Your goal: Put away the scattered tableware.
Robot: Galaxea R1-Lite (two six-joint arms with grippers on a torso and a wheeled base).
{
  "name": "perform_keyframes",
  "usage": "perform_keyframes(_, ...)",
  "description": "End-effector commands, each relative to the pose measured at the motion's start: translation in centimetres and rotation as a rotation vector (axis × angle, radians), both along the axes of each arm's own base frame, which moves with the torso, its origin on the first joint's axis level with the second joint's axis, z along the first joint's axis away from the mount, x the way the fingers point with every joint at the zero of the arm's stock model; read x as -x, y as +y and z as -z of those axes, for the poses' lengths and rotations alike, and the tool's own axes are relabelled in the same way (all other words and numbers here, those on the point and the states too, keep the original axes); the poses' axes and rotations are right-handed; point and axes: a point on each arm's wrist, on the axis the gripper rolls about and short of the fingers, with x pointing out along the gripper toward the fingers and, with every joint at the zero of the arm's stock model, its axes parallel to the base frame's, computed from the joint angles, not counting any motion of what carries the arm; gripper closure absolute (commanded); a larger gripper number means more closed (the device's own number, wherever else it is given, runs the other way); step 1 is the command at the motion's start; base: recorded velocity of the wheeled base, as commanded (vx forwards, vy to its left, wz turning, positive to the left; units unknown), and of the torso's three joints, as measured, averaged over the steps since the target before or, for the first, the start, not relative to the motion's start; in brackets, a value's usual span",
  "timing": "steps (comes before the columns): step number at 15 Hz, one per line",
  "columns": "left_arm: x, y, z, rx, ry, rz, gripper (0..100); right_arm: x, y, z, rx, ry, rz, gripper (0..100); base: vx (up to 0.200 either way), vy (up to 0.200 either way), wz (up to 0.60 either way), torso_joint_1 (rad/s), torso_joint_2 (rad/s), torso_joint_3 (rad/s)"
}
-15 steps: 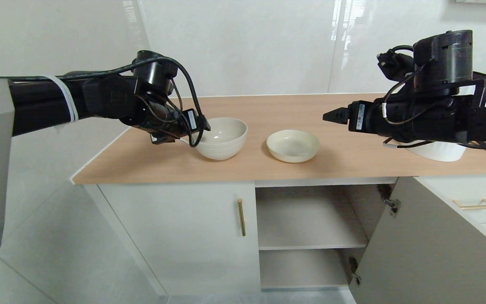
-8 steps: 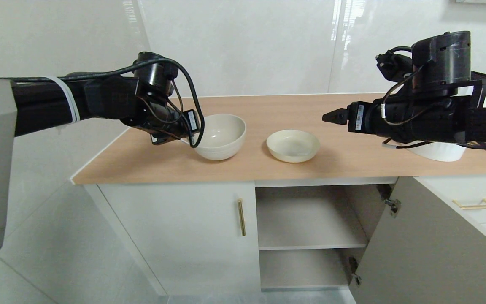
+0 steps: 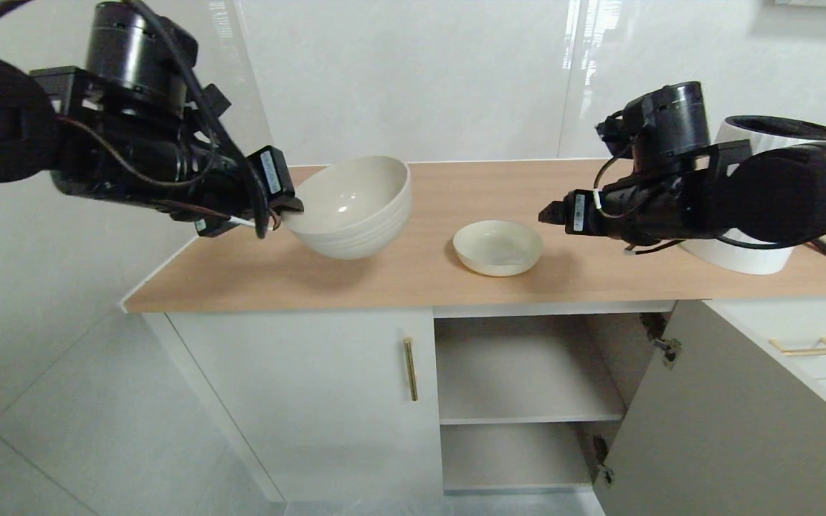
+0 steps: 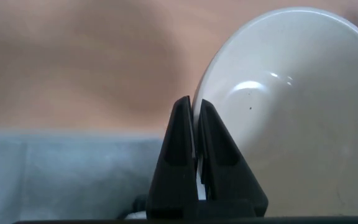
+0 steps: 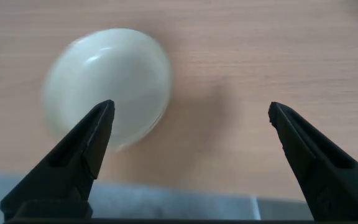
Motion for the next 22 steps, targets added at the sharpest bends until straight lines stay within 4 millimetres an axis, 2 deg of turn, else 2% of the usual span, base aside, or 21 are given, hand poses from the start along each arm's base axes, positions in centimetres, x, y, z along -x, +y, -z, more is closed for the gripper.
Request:
perform_keyframes(1,7.1,1.9,-1.1,0.065,-0.114,0.060,100,-2.5,1.9,3.2,0.039,0.050,0.021,0,0.000,0.000,0.00,0.000,0.00,0.000)
perform_keyframes(3,9.1,2.3,0.5,0.084,-0.177,0.072,100,-3.5,3.0,4.6,0.063,0.058,0.044,0,0.000,0.000,0.00,0.000,0.00,0.000)
perform_keyframes(6,9.5,2.3,2.3,0.096,-0.184,0.091,100,-4.3,3.4,5.2,0.049,0.054,0.071,0,0.000,0.000,0.00,0.000,0.00,0.000)
perform_keyframes(9,9.5,2.3,2.6,0.097,-0.176,0.098,100,-4.6,3.6,5.6,0.044,0.045,0.071,0,0.000,0.000,0.00,0.000,0.00,0.000)
perform_keyframes(10,9.6,2.3,2.6,0.098,-0.178,0.100,100,-4.6,3.6,5.6,0.041,0.041,0.071,100,0.000,0.000,0.00,0.000,0.00,0.000)
perform_keyframes(14,9.8,2.3,2.4,0.101,-0.186,0.101,100,-4.8,3.5,5.6,0.025,0.040,0.073,100,0.000,0.000,0.00,0.000,0.00,0.000)
perform_keyframes(17,10.0,2.2,2.3,0.102,-0.188,0.111,100,-4.2,3.2,4.0,-0.038,0.014,0.093,100,0.000,0.000,0.00,0.000,0.00,0.000)
perform_keyframes(19,10.2,2.1,2.6,0.109,-0.175,0.138,100,-2.4,2.3,1.9,-0.076,-0.001,0.102,100,0.000,0.000,0.00,0.000,0.00,0.000)
perform_keyframes(22,10.7,1.7,3.6,0.106,-0.141,0.167,100,1.9,0.1,-1.6,-0.131,-0.024,0.044,100,0.000,0.000,0.00,0.000,0.00,0.000)
